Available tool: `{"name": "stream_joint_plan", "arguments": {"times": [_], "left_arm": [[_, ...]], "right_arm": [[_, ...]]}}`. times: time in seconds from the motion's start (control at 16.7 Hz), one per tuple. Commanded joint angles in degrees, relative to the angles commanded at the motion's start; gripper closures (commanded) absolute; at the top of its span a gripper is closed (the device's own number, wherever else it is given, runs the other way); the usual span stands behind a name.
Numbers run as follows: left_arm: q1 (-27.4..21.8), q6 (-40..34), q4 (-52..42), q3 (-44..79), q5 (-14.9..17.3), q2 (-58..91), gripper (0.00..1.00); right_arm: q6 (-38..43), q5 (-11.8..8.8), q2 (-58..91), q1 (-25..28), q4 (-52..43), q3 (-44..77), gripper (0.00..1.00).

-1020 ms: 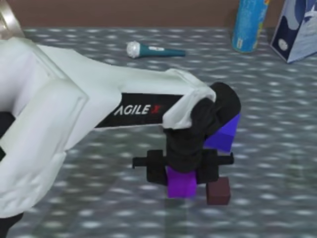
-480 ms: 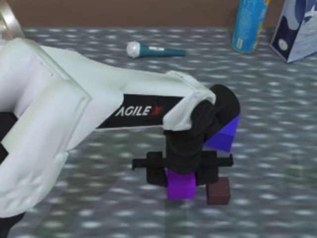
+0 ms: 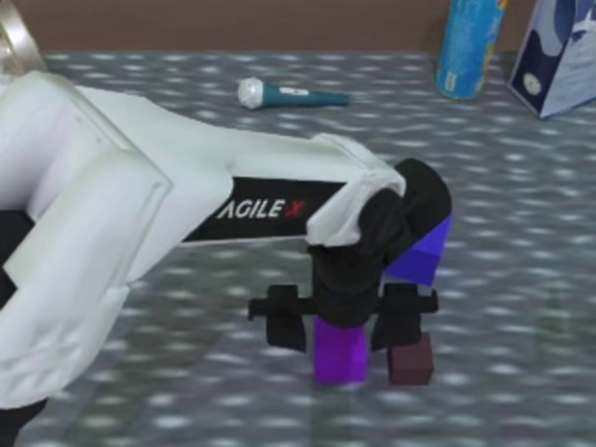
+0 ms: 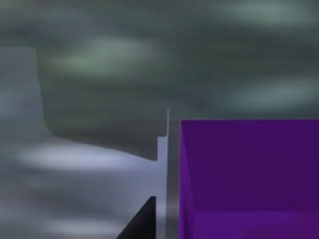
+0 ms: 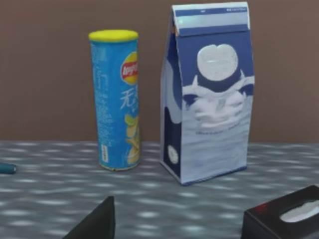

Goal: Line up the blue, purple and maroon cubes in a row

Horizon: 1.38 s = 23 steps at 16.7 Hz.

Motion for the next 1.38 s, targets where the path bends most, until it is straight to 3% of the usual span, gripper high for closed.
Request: {"name": "stream_joint_plan", "arguments": {"times": [0.6,1.08,1.38], "left_arm": [[0.04,0.00,-0.21,0.17,-0.01,-0.10,0.00],[0.90,-0.33,-13.14,7.92,-0.04,-5.06,0.00],[0.64,-0.30,-13.42,8.10,-0.05,-5.15,0.00]], "right_arm": [[0.00,0.00,0.00,0.00,0.00,0.00,0.00],[0.00,0.00,0.00,0.00,0.00,0.00,0.00],[-0.01,0.00,0.01,0.00,-0.01,0.01,0.00]]}}
